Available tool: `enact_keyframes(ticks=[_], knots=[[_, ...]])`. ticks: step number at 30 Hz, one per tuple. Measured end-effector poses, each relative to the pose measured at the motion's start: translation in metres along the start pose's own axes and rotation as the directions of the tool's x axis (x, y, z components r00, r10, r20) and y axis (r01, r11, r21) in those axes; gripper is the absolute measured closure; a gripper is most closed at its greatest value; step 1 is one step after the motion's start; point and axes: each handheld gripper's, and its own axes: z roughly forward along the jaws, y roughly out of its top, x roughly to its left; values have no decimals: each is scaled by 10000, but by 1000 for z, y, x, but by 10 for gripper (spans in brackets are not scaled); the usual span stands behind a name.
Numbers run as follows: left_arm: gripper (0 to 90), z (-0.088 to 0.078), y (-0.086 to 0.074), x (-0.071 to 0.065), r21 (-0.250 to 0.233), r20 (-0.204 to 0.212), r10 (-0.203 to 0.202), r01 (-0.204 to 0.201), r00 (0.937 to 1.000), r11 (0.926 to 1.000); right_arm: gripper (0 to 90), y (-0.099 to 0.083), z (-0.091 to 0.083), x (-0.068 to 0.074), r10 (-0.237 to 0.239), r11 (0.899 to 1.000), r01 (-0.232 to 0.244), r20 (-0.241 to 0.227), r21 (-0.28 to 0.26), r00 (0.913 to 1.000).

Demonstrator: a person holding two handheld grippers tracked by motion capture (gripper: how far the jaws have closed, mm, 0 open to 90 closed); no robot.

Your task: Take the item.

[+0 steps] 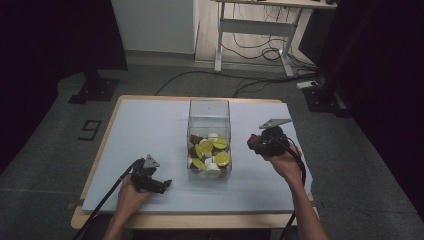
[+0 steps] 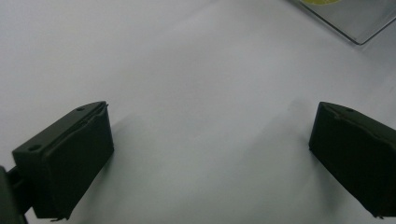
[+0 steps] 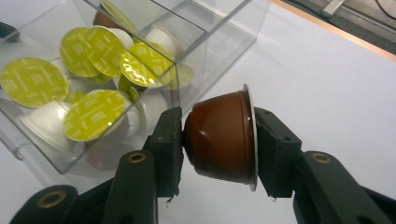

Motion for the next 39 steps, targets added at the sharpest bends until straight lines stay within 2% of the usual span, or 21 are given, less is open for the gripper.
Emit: enact_keyframes(ticks=[10,18,30,39], knots=[[0,0,0,0,0,-1,1,-1,10000,10000,563,-13,2,-6,100,9999,-99,124,-22,9999],[0,0,0,0,-12,-21,1,-1,10000,10000,563,-33,10,-8,250,9997,-253,348,70,9991],[0,0,0,0,8,-20,12,-12,10000,10000,562,-54,24,-5,434,9990,-436,257,81,9987],[0,0,0,0,-2,-25,1,-1,10000,10000,561,-67,35,-1,380,9991,-384,220,187,9990]])
